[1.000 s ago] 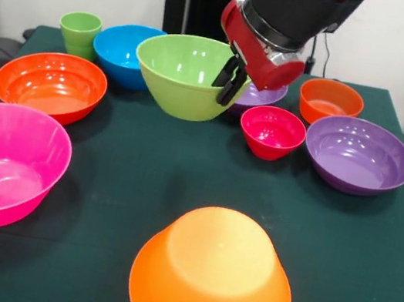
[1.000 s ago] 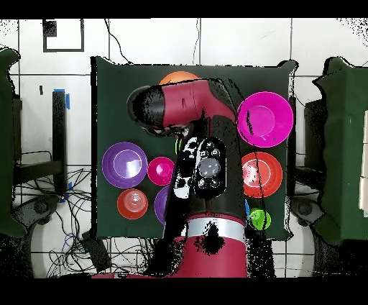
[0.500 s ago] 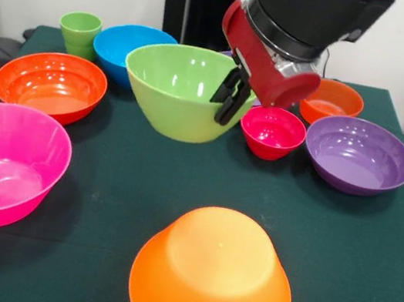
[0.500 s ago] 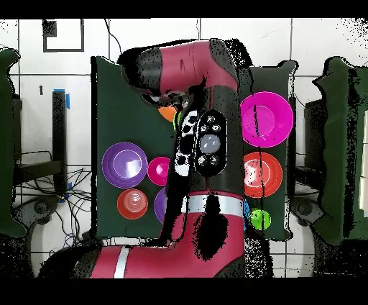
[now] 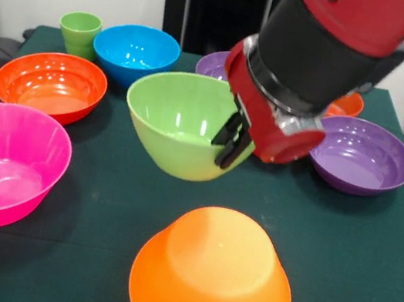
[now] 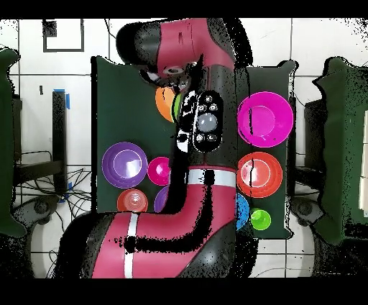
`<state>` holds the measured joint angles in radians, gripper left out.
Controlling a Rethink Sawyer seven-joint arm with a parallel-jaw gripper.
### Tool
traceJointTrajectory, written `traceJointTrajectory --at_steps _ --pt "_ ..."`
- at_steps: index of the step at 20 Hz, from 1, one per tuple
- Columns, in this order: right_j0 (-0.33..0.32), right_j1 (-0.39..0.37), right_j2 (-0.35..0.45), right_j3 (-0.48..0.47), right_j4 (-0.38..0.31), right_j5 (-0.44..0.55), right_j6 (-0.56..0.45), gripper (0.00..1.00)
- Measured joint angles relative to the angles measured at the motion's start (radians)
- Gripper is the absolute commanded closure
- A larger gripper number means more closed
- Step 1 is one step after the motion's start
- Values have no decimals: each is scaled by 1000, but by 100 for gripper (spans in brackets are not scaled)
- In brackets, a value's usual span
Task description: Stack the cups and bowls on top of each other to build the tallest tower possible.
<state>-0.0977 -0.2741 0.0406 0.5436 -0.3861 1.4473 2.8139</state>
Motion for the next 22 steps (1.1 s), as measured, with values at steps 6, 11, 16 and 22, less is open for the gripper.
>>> traceJointTrajectory --at_steps 6,11,16,22 --pt "10 116 31 -191 -14 102 0 100" --pt "25 190 56 -314 -40 164 0 100" --pt "35 221 79 -374 -47 190 0 100" --pt "44 238 103 -427 -55 220 0 100"
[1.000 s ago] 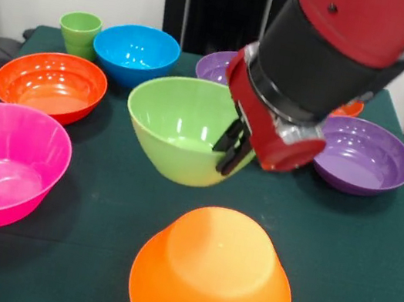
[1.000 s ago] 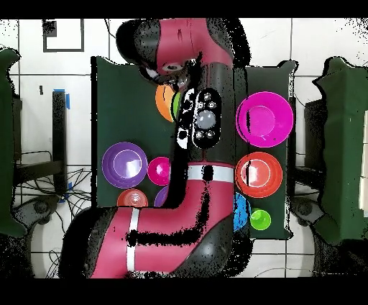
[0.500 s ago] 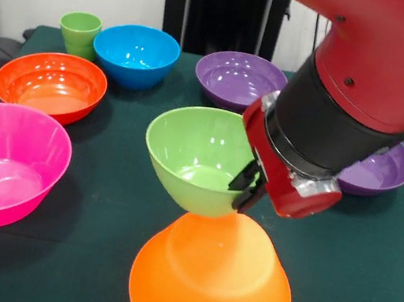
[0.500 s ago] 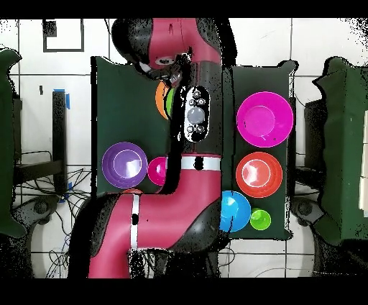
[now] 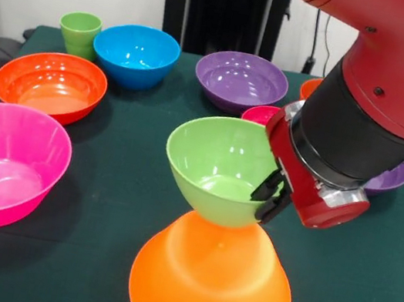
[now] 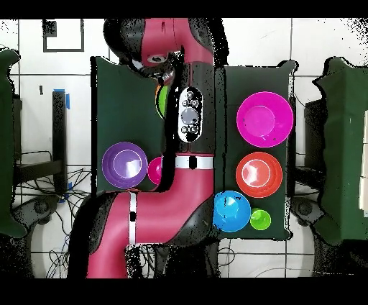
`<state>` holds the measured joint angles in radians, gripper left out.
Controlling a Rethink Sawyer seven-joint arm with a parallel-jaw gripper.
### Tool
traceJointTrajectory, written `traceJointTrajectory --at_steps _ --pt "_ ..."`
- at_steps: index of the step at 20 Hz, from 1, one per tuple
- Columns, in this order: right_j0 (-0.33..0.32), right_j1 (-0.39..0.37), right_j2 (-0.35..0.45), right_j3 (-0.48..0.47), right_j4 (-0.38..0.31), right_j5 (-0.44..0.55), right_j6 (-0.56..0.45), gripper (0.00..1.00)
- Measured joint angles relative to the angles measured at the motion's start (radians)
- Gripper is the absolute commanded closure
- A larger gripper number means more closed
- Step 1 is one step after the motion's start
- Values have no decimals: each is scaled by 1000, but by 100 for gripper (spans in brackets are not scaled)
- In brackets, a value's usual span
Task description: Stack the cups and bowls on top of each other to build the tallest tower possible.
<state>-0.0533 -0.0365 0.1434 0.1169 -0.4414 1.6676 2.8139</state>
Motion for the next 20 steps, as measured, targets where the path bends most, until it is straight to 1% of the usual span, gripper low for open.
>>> traceJointTrajectory --at_steps 7,11,16,20 --pt "3 10 22 -42 -38 7 0 100" --pt "3 13 53 -61 -78 8 0 100" --pt "3 12 125 -74 -153 15 0 100" --pt "2 11 205 -75 -240 31 0 100"
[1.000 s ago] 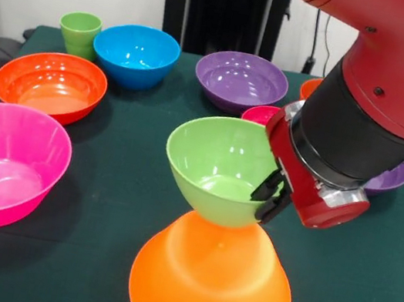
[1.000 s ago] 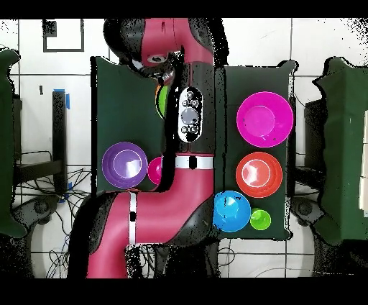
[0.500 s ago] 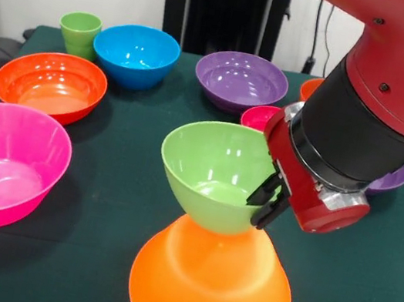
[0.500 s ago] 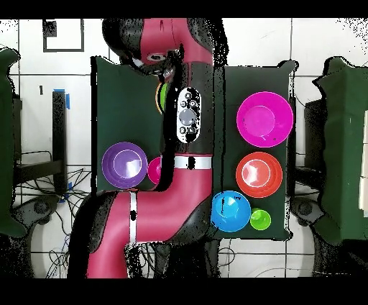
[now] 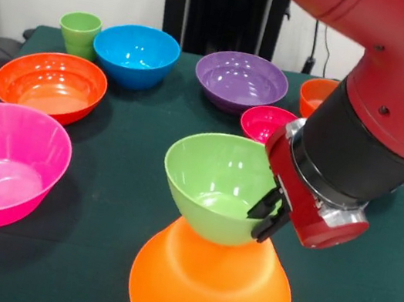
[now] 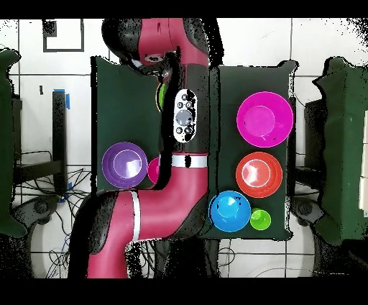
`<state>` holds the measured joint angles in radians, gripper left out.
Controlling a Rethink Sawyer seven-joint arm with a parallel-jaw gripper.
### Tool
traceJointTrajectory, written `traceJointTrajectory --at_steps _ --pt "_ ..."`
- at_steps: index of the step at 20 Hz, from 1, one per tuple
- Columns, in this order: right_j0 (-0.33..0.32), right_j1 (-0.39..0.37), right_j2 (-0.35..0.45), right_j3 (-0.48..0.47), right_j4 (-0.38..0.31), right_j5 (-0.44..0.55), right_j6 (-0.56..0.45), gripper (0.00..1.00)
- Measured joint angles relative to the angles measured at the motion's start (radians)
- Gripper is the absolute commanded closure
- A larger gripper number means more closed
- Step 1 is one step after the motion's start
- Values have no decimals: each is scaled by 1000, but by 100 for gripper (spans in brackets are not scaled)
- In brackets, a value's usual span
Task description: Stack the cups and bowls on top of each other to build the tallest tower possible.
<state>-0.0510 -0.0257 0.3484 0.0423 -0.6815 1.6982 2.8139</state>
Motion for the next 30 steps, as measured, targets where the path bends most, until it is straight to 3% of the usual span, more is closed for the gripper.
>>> traceJointTrajectory --at_steps 5,9,17,20,21,28,30 --pt "-5 -5 114 0 -126 17 0 100" --pt "-21 -20 277 -1 -305 43 0 100" --pt "-81 -55 555 5 -576 81 0 100" --pt "-98 -63 620 9 -636 82 0 100" --pt "-116 -71 684 13 -695 81 0 100" --pt "-163 -78 884 18 -863 83 0 100" --pt "-167 -78 908 18 -881 84 0 100"
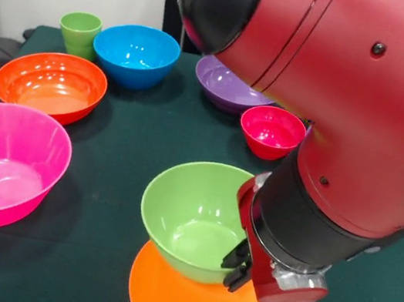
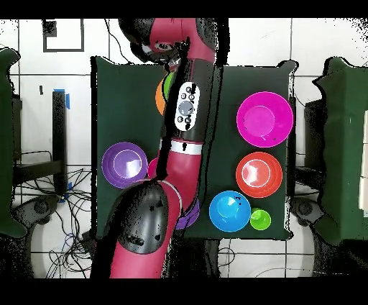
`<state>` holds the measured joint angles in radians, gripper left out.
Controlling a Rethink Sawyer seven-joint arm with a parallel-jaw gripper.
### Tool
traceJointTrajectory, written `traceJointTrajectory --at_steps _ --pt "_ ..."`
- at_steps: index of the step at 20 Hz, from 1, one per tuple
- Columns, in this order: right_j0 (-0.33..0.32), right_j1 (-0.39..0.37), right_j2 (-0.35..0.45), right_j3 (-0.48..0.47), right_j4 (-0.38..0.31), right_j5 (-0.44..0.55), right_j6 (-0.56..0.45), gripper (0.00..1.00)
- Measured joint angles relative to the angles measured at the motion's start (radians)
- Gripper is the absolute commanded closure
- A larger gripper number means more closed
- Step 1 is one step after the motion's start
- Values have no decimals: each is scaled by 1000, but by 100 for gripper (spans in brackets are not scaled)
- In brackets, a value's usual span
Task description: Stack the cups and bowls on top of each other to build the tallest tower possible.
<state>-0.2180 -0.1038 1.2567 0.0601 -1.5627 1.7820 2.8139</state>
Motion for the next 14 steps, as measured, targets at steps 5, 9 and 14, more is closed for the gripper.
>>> traceJointTrajectory --at_steps 5,9,14 --pt "-13 0 105 3 -76 0 0 100" --pt "-16 0 160 10 -116 0 0 100" --pt "-16 0 209 32 -158 5 0 100"
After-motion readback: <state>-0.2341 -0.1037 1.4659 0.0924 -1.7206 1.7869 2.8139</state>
